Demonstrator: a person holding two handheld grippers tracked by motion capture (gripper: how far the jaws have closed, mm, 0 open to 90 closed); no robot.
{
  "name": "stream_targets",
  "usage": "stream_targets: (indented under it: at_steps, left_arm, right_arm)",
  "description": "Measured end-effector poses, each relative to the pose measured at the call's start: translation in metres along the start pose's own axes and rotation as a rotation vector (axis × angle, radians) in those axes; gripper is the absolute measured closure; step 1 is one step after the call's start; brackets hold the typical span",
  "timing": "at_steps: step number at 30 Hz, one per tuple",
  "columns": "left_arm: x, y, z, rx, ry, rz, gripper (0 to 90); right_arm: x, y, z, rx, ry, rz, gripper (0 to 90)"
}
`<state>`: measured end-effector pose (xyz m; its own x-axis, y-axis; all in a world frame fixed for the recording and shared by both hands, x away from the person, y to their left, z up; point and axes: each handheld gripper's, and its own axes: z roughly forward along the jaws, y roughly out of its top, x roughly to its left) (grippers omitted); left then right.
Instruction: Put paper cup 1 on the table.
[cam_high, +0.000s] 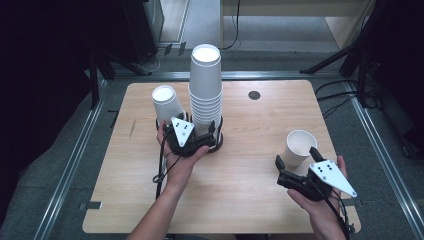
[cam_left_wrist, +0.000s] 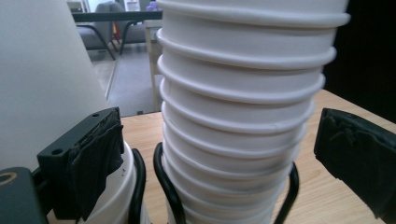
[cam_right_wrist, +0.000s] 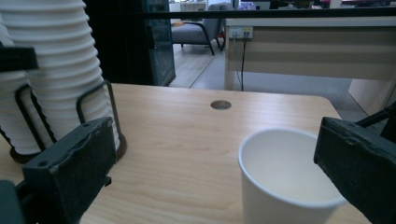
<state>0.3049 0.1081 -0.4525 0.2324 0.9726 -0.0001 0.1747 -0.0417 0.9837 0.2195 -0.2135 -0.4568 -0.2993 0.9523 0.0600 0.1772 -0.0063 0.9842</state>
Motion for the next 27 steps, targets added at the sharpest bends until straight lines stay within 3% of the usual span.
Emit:
stream_targets:
  at_steps: [4, 7, 11, 12, 15, 27]
  left_arm:
    - [0.003, 0.003, 0.003, -0.007, -0.013, -0.014, 1.5]
    - [0.0, 0.002, 0.005, -0.017, -0.008, -0.004, 1.5]
    - [-0.005, 0.003, 0.009, -0.016, -0.031, -0.01, 1.5]
    - [-0.005, 0.003, 0.01, -0.009, -0.015, -0.005, 1.5]
    - [-0.006, 0.005, 0.011, -0.014, -0.016, -0.019, 1.5]
    - [-0.004, 0.004, 0.019, 0.001, -0.046, 0.001, 1.5]
  right_arm:
    - [0.008, 0.024, 0.004, -0.026, 0.021, 0.014, 0.0]
    - [0.015, 0.042, 0.009, -0.04, 0.034, 0.021, 0.0]
    - [0.026, 0.061, 0.015, -0.049, 0.058, 0.023, 0.0]
    - [0.029, 0.066, 0.018, -0.049, 0.061, 0.022, 0.0]
    - [0.038, 0.077, 0.025, -0.053, 0.082, 0.02, 0.0]
    - [0.082, 0.11, 0.065, -0.07, 0.18, 0.034, 0.0]
